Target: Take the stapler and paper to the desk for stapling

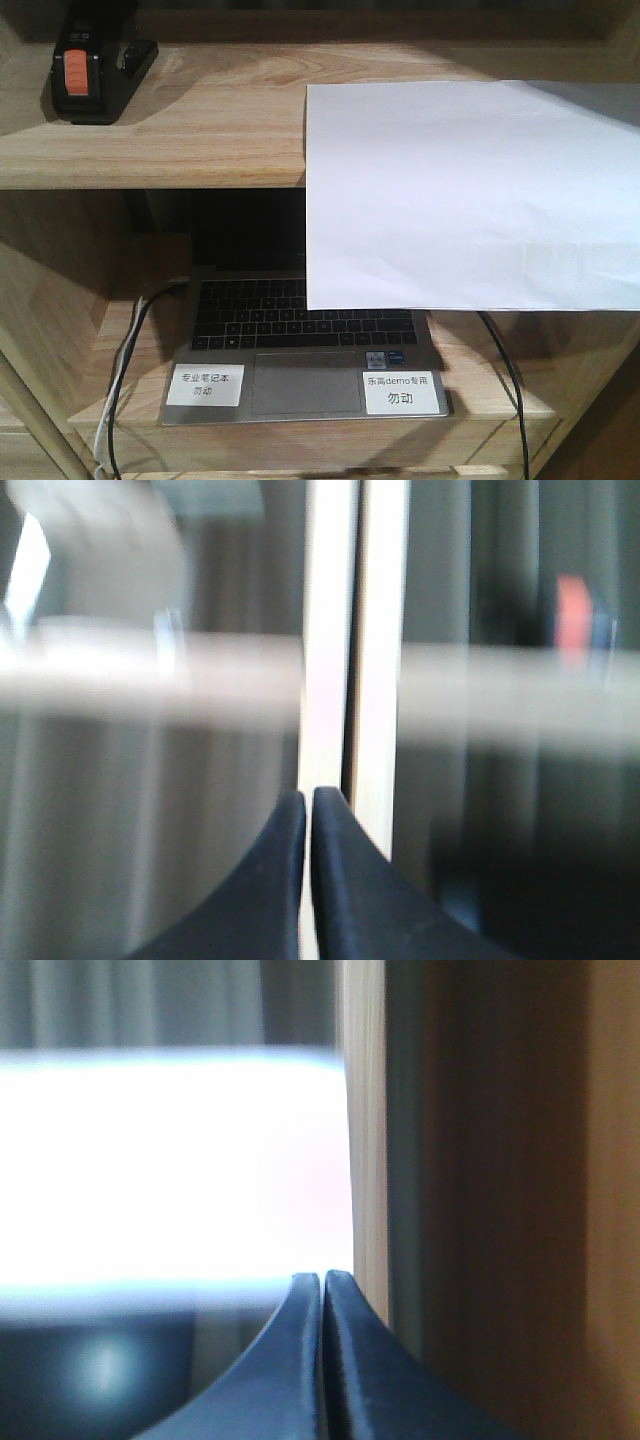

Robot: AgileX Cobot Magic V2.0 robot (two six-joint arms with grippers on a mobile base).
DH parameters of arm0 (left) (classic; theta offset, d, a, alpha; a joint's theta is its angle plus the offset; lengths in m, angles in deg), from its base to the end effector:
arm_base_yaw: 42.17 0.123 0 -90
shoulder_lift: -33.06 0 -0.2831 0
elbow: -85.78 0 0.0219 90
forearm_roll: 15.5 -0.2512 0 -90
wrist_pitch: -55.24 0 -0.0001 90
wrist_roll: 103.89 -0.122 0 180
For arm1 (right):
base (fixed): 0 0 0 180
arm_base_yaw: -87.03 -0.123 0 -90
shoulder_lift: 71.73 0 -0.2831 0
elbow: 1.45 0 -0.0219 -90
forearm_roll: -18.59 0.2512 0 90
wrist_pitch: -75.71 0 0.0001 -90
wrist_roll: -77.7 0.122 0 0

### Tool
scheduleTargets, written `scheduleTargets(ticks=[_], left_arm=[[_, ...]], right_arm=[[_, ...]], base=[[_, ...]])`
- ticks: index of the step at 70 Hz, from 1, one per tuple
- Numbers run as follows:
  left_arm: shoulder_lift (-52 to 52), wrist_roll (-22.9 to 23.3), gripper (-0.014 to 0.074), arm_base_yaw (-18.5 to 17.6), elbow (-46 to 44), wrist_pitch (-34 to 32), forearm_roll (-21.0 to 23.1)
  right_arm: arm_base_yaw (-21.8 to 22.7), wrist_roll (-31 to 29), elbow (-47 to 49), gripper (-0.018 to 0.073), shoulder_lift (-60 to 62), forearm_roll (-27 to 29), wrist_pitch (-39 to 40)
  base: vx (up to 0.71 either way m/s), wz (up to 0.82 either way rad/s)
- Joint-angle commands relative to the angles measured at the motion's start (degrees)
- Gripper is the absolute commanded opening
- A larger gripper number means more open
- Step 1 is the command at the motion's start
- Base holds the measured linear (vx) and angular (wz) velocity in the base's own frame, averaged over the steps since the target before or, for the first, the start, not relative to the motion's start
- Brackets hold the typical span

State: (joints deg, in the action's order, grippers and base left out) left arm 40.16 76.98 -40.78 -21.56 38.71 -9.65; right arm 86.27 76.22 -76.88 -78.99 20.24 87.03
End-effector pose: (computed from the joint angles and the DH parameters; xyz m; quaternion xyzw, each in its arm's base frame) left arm 0.0713 0.0053 0.2789 -0.0483 0.5227 -0.0302 0.8506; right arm 0.0812 0.0004 0.2513 -0.0009 0.5834 0.0047 0.8122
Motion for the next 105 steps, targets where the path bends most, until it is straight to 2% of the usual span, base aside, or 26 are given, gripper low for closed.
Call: scheduleTargets(ticks=[1,19,30,37,46,62,74,85,94,98,105], left_arm=[[-0.6,0.84,-0.0006,-0.23,-6.85,-4.15,1.95],[7.64,0.84,-0.0006,-0.23,-27.84,-1.14,3.21],[16.16,0.78,-0.0006,-0.23,-41.99,10.33,3.1],[21.58,0.58,-0.0006,-0.23,-49.4,18.93,2.45],[27.01,0.58,0.0,-0.23,-54.28,27.23,2.61],[31.27,0.58,0.0078,-0.23,-54.59,32.11,2.73],[31.71,0.58,0.0245,-0.23,-54.59,36.78,2.73],[31.66,0.58,0.0514,-0.31,-54.59,39.38,2.67],[31.73,0.58,0.0731,-2.02,-54.59,39.47,2.31],[31.73,0.58,0.0734,-2.61,-54.59,39.36,2.13],[31.73,0.58,0.0723,-4.11,-54.59,38.73,2.27]], right_arm=[[0.25,-0.52,6.62,-0.001,0.53,-0.53,5.81],[0.25,-0.52,28.11,-0.001,-5.34,4.88,0.43],[0.25,-0.52,42.08,-0.001,-14.2,5.19,-7.46],[0.25,-0.57,50.24,-0.001,-20.5,5.19,-15.57],[0.25,-0.57,56.69,-0.001,-27.68,5.19,-25.19],[0.25,-0.57,58.18,0.0034,-35.0,5.43,-33.66],[0.25,-0.57,58.18,0.0196,-36.34,5.43,-36.53],[0.25,-0.57,58.18,0.047,-36.34,5.38,-36.53],[0.25,-0.57,58.18,0.0673,-36.34,5.38,-36.67],[0.25,-0.57,58.18,0.0728,-36.34,5.38,-36.71],[0.25,-0.57,58.18,0.0725,-36.34,5.43,-37.15]], base=[[0.0,0.0],[0.0,0.0],[0.0,0.0],[0.0,0.0],[0.0,0.0],[0.0,0.0],[0.0,0.0],[0.0,0.0],[0.0,0.0],[0.0,0.0],[0.0,0.0]])
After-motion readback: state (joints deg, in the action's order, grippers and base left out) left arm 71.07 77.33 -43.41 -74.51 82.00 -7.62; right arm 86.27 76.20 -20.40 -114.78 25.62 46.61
